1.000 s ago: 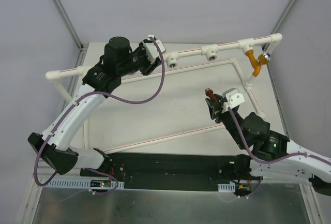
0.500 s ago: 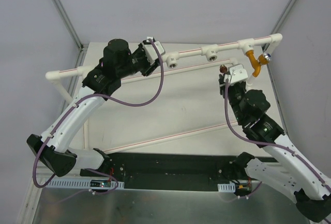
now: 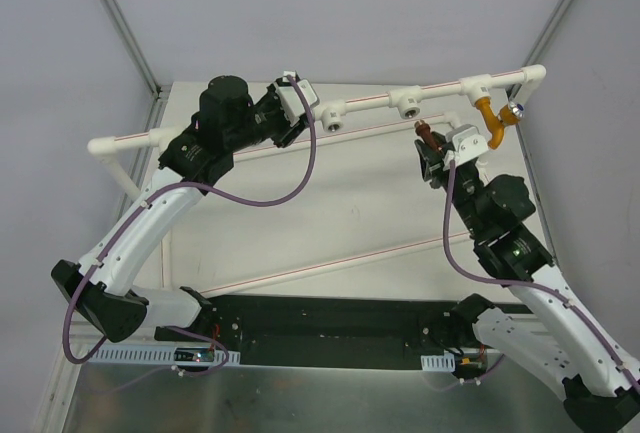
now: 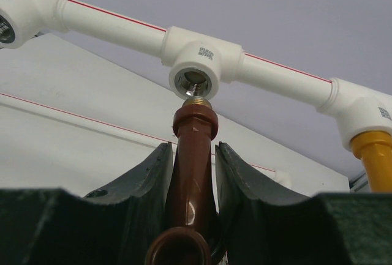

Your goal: Install the water faucets

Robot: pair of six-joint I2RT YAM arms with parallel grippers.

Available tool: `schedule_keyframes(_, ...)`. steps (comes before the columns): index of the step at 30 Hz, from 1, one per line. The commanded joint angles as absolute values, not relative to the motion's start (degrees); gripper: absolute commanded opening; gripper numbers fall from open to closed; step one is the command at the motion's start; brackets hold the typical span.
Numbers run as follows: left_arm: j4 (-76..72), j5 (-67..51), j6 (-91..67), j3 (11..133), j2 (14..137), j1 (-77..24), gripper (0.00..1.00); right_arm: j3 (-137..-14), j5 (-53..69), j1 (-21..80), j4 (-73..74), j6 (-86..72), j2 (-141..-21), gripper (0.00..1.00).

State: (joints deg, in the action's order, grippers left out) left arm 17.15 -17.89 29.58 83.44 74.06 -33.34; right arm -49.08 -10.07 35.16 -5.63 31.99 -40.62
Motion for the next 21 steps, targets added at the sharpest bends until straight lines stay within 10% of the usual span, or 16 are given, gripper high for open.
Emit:
schedule_keyframes(1,37.3,-22.1,14.9,77.6,76.7,-33.7,0.0,-48.8,-7.2,34.8,-13.4,31.9,-41.6,0.0)
schedule_keyframes(21,37.3,-23.2,14.7,77.2,76.8,-33.7,0.0,-49.7,-9.1,34.4,-17.0,32.0,-45.3,0.0)
